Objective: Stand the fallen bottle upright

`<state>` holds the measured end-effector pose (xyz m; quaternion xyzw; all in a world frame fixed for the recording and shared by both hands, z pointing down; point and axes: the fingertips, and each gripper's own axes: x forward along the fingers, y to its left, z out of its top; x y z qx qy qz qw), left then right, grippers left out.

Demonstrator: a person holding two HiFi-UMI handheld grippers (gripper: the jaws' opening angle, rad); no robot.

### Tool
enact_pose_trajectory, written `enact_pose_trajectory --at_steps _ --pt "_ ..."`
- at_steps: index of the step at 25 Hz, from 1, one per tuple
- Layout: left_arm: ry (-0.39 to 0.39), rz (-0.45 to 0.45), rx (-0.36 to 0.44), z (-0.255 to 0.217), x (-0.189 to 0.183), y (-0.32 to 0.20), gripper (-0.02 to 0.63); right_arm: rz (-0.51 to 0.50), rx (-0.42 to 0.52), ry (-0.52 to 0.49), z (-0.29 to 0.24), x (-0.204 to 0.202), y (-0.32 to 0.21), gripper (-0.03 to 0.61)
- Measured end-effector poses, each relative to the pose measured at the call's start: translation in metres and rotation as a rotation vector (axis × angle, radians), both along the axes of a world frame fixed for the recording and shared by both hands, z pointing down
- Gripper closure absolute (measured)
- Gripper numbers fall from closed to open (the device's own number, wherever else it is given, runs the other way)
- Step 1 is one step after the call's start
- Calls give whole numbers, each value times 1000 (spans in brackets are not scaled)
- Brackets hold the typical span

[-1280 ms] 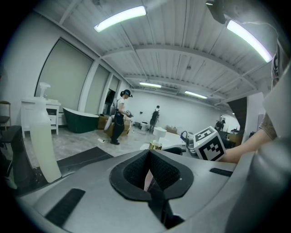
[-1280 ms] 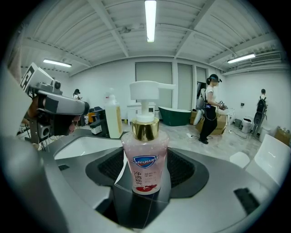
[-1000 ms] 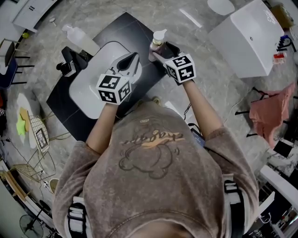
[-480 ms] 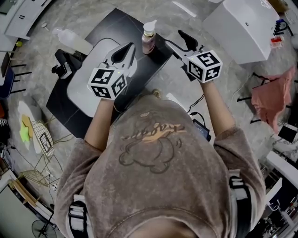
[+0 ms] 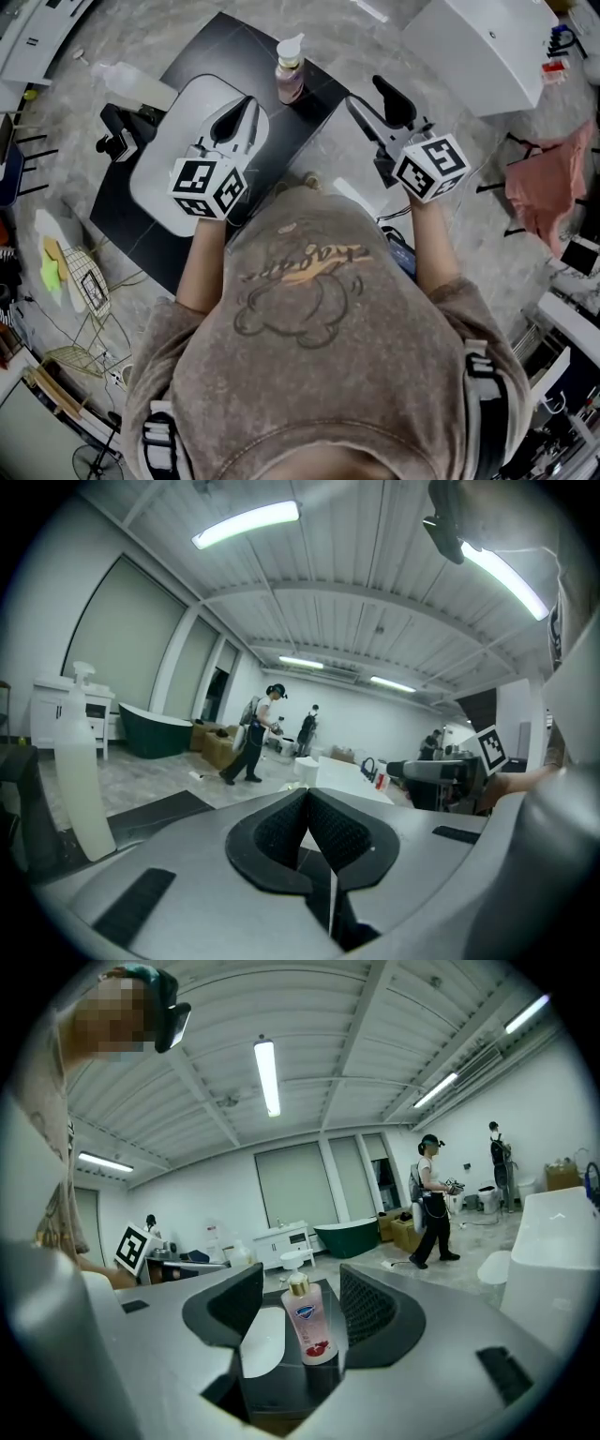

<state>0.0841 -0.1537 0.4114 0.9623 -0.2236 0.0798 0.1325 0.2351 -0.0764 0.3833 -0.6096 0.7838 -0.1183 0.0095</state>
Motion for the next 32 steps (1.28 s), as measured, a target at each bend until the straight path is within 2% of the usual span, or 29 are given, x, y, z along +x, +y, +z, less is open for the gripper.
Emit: enact_pose_trajectory --at_steps 4,9,21,32 --pt "13 -9 16 -1 -3 4 595 -22 -6 -43 5 -16 10 358" --pt "27 -8 30 3 -2 6 595 -54 -14 -23 19 -30 8 418" --pt "29 -34 29 27 -6 -1 595 42 -38 78 53 -25 -4 572" --pt "29 -47 44 36 -7 -8 595 83 -63 62 74 -24 -12 577"
